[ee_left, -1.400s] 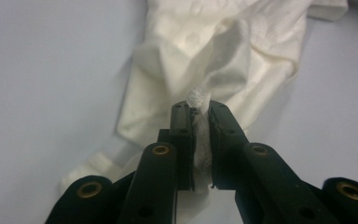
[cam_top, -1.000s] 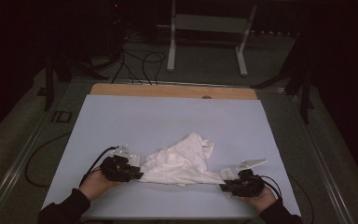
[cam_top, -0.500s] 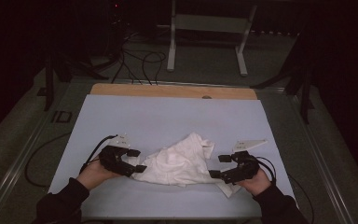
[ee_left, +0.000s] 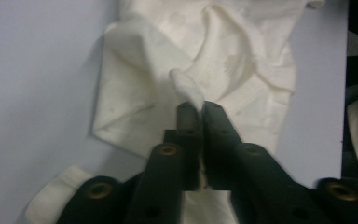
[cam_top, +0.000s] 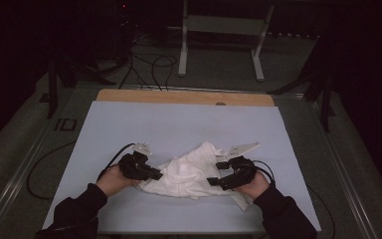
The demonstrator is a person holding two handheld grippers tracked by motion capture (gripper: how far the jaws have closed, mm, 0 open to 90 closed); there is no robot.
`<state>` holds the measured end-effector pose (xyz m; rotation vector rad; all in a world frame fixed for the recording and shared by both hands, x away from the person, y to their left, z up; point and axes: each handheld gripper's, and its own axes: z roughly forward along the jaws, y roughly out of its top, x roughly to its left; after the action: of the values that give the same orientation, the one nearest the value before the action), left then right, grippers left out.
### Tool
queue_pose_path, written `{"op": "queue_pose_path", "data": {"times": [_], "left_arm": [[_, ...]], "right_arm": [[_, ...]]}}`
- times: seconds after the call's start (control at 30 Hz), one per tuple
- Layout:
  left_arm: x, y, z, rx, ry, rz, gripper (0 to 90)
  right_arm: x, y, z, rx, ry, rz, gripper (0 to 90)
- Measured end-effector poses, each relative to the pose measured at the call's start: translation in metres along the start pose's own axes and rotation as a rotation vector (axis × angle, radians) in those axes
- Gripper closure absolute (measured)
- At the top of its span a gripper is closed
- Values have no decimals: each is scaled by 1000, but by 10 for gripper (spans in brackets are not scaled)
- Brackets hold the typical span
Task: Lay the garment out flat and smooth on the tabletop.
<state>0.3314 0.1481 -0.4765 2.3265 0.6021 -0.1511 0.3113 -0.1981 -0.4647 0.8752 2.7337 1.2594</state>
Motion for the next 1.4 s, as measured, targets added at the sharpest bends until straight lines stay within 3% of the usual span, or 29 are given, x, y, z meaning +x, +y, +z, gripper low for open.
{"op": "queue_pose_path", "data": {"times": [0.13, 0.4, 0.67, 0.83, 0.93, 1.1, 1.23, 1.4], "left_arm": [[-10, 5, -9, -42, 14, 50, 885], [-27, 18, -31, -134, 24, 130, 889], [-32, 22, -38, -168, 45, 151, 889], [-31, 20, -35, -161, 56, 148, 889], [-30, 18, -34, -160, 59, 140, 889], [-29, 15, -36, -153, 63, 137, 889], [-29, 14, -39, -162, 73, 131, 889], [-28, 15, -52, -198, 103, 126, 888]], "right_arm": [[0, 0, 12, 25, 9, -31, 357], [-4, -1, 34, 57, 23, -35, 435], [-5, -5, 53, 110, 28, -22, 396], [-2, -9, 60, 135, 35, -50, 485], [1, -8, 60, 147, 19, -56, 580], [8, -6, 57, 169, 12, -78, 816], [10, -4, 50, 150, 9, -81, 860], [10, 11, 12, 14, -14, -74, 875]]}}
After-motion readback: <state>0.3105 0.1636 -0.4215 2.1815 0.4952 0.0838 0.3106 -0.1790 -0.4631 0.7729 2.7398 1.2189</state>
